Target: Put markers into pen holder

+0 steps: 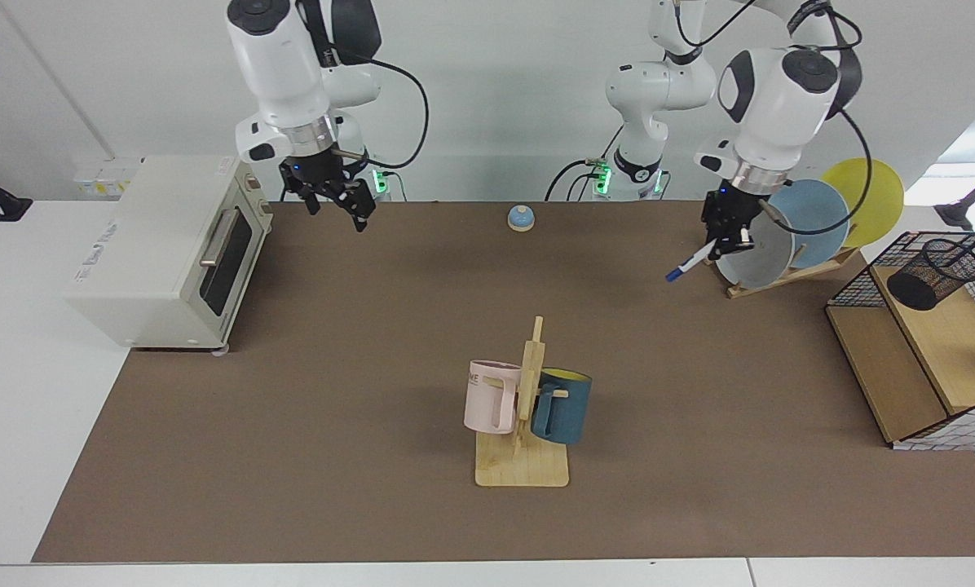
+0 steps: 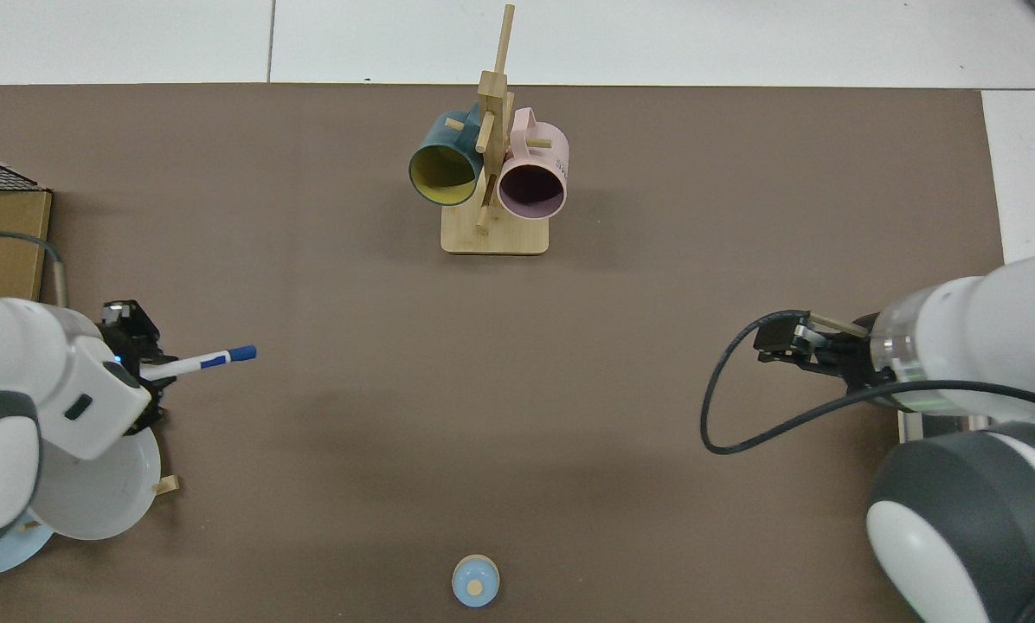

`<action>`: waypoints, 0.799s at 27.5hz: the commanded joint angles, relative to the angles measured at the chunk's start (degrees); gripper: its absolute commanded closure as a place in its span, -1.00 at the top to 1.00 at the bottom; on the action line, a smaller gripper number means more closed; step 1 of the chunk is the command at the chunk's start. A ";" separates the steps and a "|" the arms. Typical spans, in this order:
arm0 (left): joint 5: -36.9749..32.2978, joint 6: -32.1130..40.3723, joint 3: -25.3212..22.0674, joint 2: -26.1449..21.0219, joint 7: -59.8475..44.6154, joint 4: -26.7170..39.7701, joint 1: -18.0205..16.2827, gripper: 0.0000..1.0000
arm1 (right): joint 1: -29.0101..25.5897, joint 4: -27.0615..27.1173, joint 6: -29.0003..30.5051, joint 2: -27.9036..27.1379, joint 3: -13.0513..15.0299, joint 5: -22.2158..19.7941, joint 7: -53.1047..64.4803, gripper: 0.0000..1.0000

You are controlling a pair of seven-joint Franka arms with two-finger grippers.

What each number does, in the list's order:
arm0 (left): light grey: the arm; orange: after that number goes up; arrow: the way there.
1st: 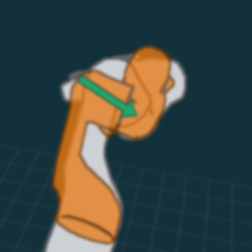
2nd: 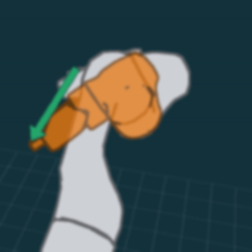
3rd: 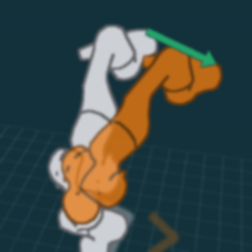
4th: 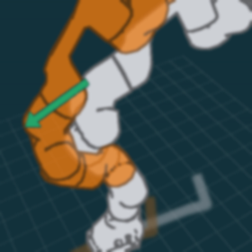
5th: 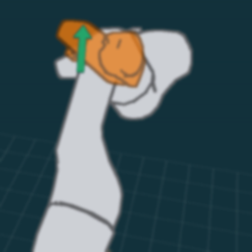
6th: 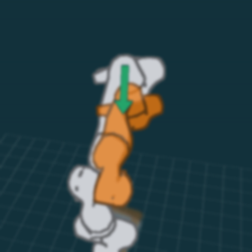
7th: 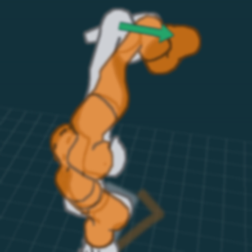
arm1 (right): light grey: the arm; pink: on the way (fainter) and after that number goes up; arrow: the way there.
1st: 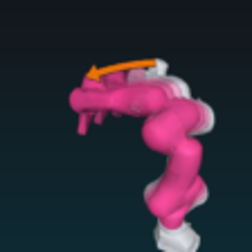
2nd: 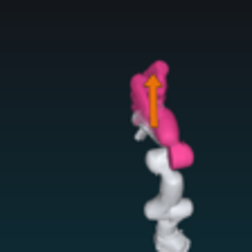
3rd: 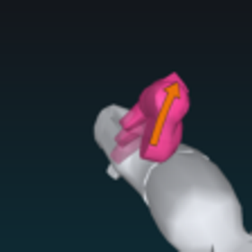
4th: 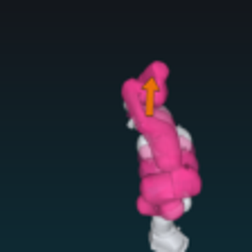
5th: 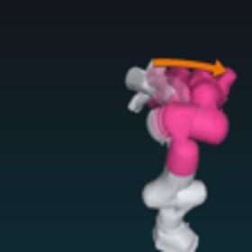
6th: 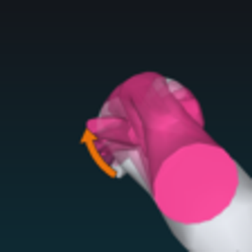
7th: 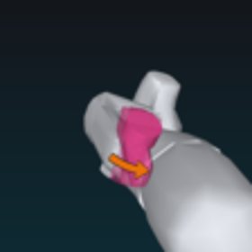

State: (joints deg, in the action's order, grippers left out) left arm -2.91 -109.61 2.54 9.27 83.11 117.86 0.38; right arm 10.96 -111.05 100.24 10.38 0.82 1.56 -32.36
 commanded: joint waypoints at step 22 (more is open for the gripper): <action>-37.69 6.78 -16.86 -11.12 3.38 -24.96 0.23 -1.00 | 0.11 1.27 -1.89 1.32 6.74 -2.79 38.43 1.00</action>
State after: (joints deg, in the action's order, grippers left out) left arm -37.26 -104.60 -12.86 -0.33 85.93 96.20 0.29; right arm 10.95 -110.87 100.07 11.70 7.29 -3.25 5.85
